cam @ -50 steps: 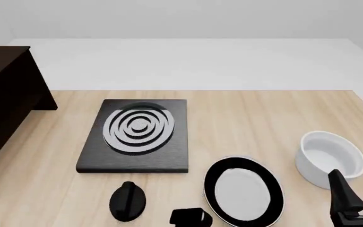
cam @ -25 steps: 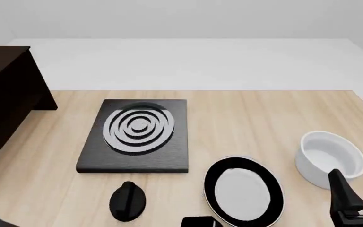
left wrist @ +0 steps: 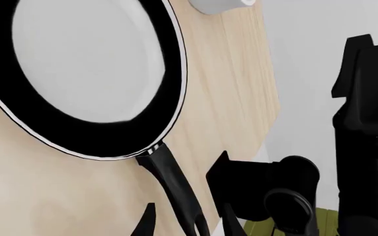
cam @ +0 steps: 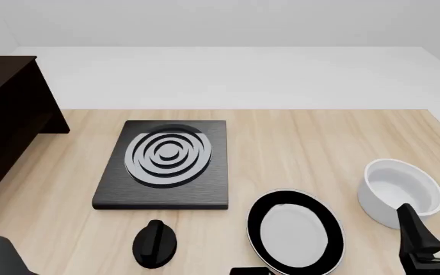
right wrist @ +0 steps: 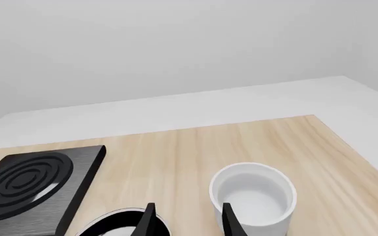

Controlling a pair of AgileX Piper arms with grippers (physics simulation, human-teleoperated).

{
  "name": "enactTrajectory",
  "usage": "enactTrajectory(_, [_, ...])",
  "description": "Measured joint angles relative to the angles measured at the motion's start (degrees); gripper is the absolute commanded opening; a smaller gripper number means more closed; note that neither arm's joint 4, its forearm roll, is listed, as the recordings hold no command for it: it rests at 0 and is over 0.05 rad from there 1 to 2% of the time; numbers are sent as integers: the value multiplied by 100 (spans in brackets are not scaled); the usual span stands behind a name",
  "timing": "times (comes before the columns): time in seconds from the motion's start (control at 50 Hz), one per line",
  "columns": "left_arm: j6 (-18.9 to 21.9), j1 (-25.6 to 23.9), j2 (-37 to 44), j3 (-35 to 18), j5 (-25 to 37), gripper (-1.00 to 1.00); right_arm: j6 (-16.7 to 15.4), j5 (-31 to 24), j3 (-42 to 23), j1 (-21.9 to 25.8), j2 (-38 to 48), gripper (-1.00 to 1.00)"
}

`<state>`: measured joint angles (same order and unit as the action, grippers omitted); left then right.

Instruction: Put the frying pan under the cabinet shelf.

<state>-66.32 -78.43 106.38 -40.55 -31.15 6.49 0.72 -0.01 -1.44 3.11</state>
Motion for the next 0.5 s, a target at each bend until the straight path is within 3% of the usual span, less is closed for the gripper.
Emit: enactTrajectory(0.5, [-90,1,432,-136,-272,100,36,93,-3,-5,147,100])
